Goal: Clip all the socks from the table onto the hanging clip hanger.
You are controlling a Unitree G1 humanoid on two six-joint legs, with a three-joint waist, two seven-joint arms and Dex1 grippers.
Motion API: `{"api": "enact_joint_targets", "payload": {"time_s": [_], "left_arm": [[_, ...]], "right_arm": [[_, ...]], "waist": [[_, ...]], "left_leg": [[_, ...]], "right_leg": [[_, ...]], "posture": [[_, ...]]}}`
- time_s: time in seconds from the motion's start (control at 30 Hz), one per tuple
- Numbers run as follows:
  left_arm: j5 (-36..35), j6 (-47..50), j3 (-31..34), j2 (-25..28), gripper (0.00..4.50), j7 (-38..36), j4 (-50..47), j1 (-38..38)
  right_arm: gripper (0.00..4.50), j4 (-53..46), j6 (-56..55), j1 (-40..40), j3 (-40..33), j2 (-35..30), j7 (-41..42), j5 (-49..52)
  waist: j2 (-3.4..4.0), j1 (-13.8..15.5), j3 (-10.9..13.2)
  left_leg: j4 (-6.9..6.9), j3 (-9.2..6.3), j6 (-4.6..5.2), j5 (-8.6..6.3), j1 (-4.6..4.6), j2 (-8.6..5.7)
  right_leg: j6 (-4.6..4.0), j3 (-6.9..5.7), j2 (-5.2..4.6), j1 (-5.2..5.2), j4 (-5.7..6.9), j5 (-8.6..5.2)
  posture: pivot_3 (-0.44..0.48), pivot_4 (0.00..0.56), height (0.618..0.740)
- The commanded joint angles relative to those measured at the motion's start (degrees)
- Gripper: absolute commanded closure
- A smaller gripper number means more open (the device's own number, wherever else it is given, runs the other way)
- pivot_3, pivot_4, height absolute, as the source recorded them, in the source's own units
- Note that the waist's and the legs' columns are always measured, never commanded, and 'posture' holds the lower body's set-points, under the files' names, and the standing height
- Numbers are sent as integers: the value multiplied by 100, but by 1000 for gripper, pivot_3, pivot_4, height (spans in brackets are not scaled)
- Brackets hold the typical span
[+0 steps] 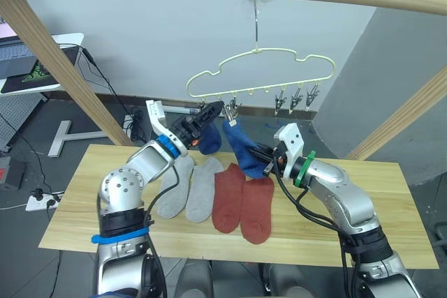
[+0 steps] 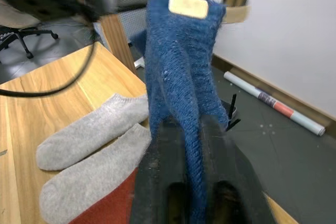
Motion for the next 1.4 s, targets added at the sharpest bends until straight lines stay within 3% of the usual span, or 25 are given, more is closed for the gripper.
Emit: {"api": "enact_joint_targets", "payload": {"time_s": [0.03, 0.13, 0.3, 0.53, 0.83, 0.97, 1.07, 1.17, 1.4], "left_arm": [[-146, 49, -6, 174, 0, -204, -395, 28], [-139, 27, -45, 195, 0, -244, -479, 52], [679, -493, -522, 295, 0, -416, -835, 335], [1841, -1502, -959, 362, 0, -657, -982, 823], [3657, -3206, -2050, 540, 0, -1253, -1083, 1197], [3896, -3508, -2336, 311, 0, -1283, -1165, 1255], [4160, -3808, -2487, 89, 571, -1170, -1208, 1250], [4830, -4167, -2687, -113, 1465, -730, -1125, 1182], [5547, -4591, -2766, -598, 1465, -75, -676, 976]], "right_arm": [[2686, -180, 147, -48, 97, -12, 190, 141], [1659, -198, 121, 3, 157, -39, 205, 51], [44, -284, 53, 192, 73, -301, 37, -184], [44, -357, 43, 452, -146, -541, -44, -209], [44, -833, -114, 518, -257, -569, -244, -296], [44, -1200, -258, 734, -372, -723, -160, -157], [0, -1455, -245, 833, -480, -823, -116, -71], [0, -1680, -76, 787, -606, -851, -129, 94], [0, -2013, 184, 609, -736, -901, 17, 526]], "waist": [[0, 13, 0], [0, 43, 0], [0, 56, 0], [0, 7, -27], [2, -30, -34], [1, -2, -34], [1, -15, -34], [1, -22, -34], [1, -17, -34]], "left_leg": [[0, 0, 0, 0, -1, 0], [1, 0, -1, 0, -2, 0], [1, 2, -1, 0, -2, -1], [1, 8, -2, 0, -2, -1], [4, 13, -1, 0, -2, -1], [2, 12, 0, -1, -6, -2], [3, 12, 0, -1, -4, -1], [5, 13, 1, -1, -2, -1], [8, 12, 2, 0, -1, -2]], "right_leg": [[0, 0, 0, 0, -1, 0], [0, -1, -1, 0, -2, 0], [0, 0, -2, 0, -4, 0], [-1, 4, -3, -2, -4, 0], [-1, 9, -3, -3, -5, 0], [-1, 8, -4, -3, -8, 0], [-1, 9, -3, -3, -6, 0], [0, 11, -2, -2, -5, 0], [0, 11, -1, 1, -4, 0]], "posture": [[129, 171, 740], [137, 167, 740], [125, 162, 740], [43, 112, 740], [47, 122, 740], [72, 147, 740], [73, 147, 740], [73, 155, 740], [63, 158, 740]]}}
